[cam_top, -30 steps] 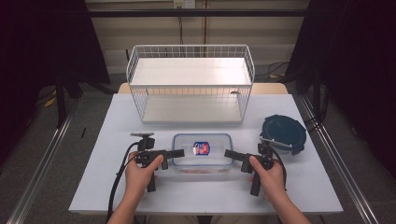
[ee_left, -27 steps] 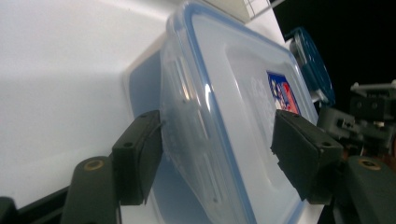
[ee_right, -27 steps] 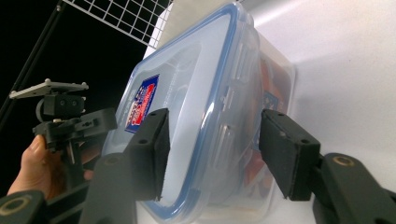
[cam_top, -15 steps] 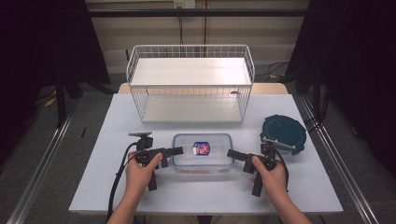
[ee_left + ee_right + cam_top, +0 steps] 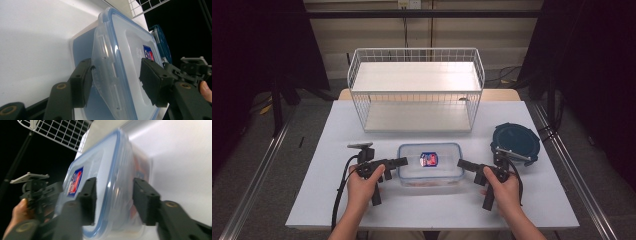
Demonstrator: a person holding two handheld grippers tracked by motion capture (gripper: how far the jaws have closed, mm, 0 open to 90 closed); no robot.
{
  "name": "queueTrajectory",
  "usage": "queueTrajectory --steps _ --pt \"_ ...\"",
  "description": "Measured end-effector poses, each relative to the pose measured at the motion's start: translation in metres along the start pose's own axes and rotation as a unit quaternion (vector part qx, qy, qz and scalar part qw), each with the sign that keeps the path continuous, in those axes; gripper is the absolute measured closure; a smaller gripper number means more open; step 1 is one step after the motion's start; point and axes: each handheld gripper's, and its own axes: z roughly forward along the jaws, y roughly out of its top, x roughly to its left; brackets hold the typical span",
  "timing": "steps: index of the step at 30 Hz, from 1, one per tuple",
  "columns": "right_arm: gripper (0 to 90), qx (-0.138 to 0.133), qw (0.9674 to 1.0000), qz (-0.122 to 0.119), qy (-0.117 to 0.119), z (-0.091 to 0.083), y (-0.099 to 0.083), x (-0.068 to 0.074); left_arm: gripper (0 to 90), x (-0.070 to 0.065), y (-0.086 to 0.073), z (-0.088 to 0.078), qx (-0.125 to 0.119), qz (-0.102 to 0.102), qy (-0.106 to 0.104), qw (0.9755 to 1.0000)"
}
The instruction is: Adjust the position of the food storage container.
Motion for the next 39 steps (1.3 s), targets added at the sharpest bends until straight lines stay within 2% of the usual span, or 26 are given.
queueTrajectory --steps 1,4,6,7,8,9,12,13,14,15,17,18,19,20,21,23,25,28,29,31,35,36,39 --pt "49.7 0.006 0.9996 0.023 0.013 0.003 -0.003 -0.003 43.9 0.0 0.0 0.0 0.002 0.002 0.003 1.0" --pt "51.1 0.006 0.9995 0.028 0.012 0.003 -0.003 -0.002 43.8 -0.001 0.0 -0.001 0.004 0.003 0.006 1.0" --pt "59.3 -0.005 0.9996 0.028 0.007 0.0 -0.001 -0.002 43.9 -0.001 0.0 0.0 0.001 -0.001 0.005 1.0" --pt "72.3 -0.02 0.9987 0.044 0.017 -0.005 0.0 -0.004 44.1 -0.001 0.0 -0.001 0.002 -0.003 0.009 0.9999" --pt "72.3 -0.02 0.9987 0.044 0.017 -0.005 0.0 -0.004 44.1 -0.001 0.0 0.0 0.0 -0.005 0.008 1.0" --pt "71.8 -0.02 0.998 0.055 0.024 -0.006 0.001 -0.006 44.4 -0.002 0.0 -0.001 0.001 -0.005 0.009 0.9999" --pt "70.5 -0.017 0.9979 0.058 0.022 -0.005 0.002 -0.006 44.8 -0.001 0.0 -0.001 0.001 -0.01 0.009 0.9999" --pt "64.9 -0.014 0.9976 0.063 0.023 -0.004 0.002 -0.007 45.0 0.0 0.0 -0.001 -0.002 -0.011 0.005 0.9999" --pt "64.9 -0.014 0.9976 0.063 0.023 -0.004 0.002 -0.007 45.0 0.0 0.0 -0.001 -0.002 -0.011 0.005 0.9999" --pt "60.4 -0.017 0.9974 0.066 0.023 -0.002 0.0 -0.009 45.0 0.0 0.0 -0.001 -0.001 -0.008 0.002 1.0" --pt "51.1 0.002 0.9963 0.08 0.03 0.003 -0.002 -0.01 44.8 0.001 -0.001 0.0 -0.004 -0.008 0.001 1.0" --pt "50.4 -0.008 0.9967 0.075 0.03 0.006 -0.004 -0.011 44.7 0.0 -0.001 0.0 -0.003 -0.008 0.004 1.0" --pt "55.3 -0.011 0.9968 0.075 0.026 0.005 -0.003 -0.009 44.5 0.0 -0.001 -0.001 -0.002 -0.006 0.004 1.0" --pt "55.3 -0.011 0.9968 0.075 0.026 0.005 -0.003 -0.009 44.5 0.0 -0.001 -0.001 -0.002 -0.006 0.004 1.0" --pt "56.3 -0.01 0.9957 0.087 0.028 0.004 -0.002 -0.01 44.7 -0.001 -0.002 -0.001 -0.006 -0.008 0.006 0.9999" --pt "57.0 -0.013 0.9952 0.092 0.031 0.004 -0.003 -0.012 44.7 -0.001 -0.002 -0.001 -0.007 -0.01 0.008 0.9999" --pt "58.8 -0.016 0.9922 0.118 0.037 0.002 -0.004 -0.012 46.5 -0.001 -0.003 -0.003 -0.013 -0.028 0.007 0.9995" --pt "62.2 -0.022 0.9931 0.11 0.035 0.0 -0.004 -0.01 51.6 -0.003 -0.003 -0.009 -0.023 -0.035 0.001 0.9991" --pt "64.0 -0.034 0.992 0.113 0.045 0.0 -0.004 -0.01 52.2 -0.005 -0.003 -0.01 -0.029 -0.031 -0.002 0.9991" --pt "64.6 -0.032 0.9927 0.109 0.042 -0.002 -0.003 -0.008 52.8 -0.007 -0.002 -0.012 -0.033 -0.029 -0.001 0.9991" --pt "65.0 -0.04 0.9914 0.113 0.053 -0.003 -0.002 -0.005 52.9 -0.012 -0.002 -0.016 -0.054 -0.024 -0.008 0.9982" --pt "65.2 -0.051 0.9907 0.108 0.064 -0.003 -0.002 -0.003 53.0 -0.014 -0.001 -0.018 -0.055 -0.018 -0.011 0.9983" --pt "65.2 -0.051 0.9908 0.105 0.068 -0.005 0.0 0.002 52.9 -0.02 0.001 -0.023 -0.067 -0.009 -0.01 0.9977"
